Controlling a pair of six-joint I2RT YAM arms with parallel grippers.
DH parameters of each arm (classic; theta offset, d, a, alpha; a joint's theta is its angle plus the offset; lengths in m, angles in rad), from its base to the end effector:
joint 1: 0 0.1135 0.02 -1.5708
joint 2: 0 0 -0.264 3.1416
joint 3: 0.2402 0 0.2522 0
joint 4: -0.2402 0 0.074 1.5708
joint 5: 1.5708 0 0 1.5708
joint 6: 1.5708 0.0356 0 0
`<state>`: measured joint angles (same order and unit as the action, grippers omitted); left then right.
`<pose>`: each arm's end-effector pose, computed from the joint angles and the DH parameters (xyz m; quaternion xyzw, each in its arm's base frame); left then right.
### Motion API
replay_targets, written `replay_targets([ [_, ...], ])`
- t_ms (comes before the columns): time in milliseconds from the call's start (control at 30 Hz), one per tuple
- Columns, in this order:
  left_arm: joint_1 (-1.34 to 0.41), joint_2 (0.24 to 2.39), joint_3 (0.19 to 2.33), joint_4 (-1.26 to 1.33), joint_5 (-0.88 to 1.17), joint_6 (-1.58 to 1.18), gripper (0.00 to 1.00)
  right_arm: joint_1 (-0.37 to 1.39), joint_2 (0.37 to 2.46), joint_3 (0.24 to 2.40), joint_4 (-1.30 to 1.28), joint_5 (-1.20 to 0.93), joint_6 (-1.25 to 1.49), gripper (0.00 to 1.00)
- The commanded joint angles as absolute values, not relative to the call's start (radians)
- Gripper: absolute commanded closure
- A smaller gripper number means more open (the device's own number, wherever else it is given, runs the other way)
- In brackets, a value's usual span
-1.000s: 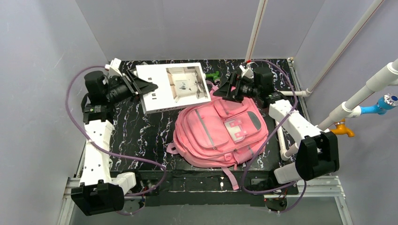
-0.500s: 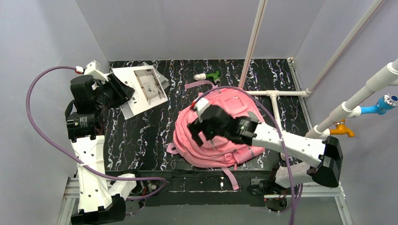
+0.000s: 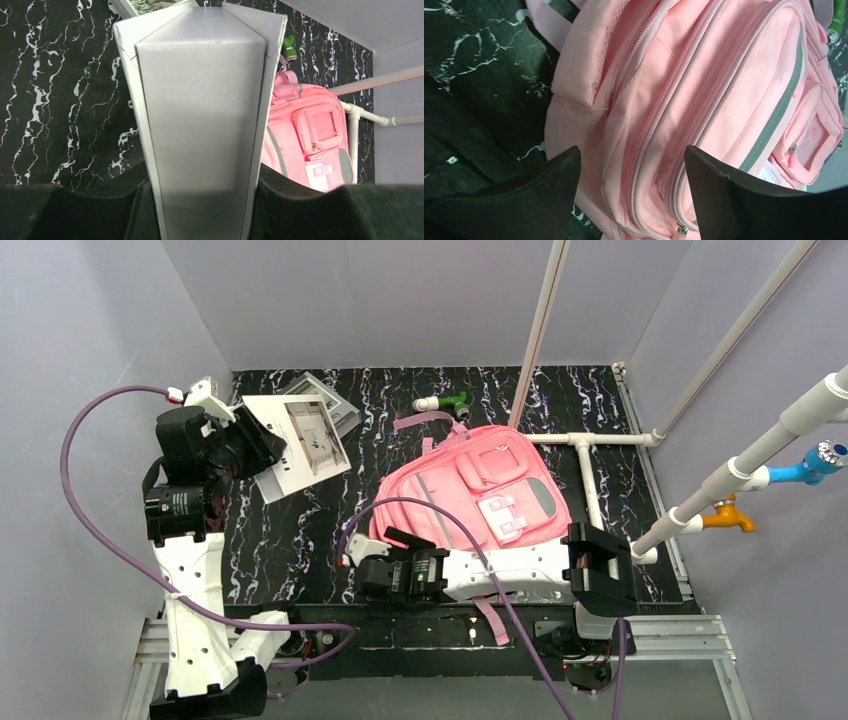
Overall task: Pack the student bag
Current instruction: Place the book in the student bag.
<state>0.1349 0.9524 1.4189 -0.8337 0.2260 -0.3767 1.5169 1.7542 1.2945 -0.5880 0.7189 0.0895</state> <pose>0.1598 0.0136 0.4533 -0.1455 0.8086 -0.1601 0.5472 0.0431 0.3629 0.2308 -0.5232 0.7431 -0.0618 0.4126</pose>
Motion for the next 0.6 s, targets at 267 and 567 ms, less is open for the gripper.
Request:
replay_targets([
  [267,0.129,0.930,1.409,-0.801,0.262,-0.377,1.00,1.516,1.772,1.173,-0.534,0.995,0.093,0.37],
  [567,0.128,0.920,1.390,-0.790,0.332,-0.406,1.00,1.511,1.680,1.205,-0.498,1.069,0.115,0.99],
])
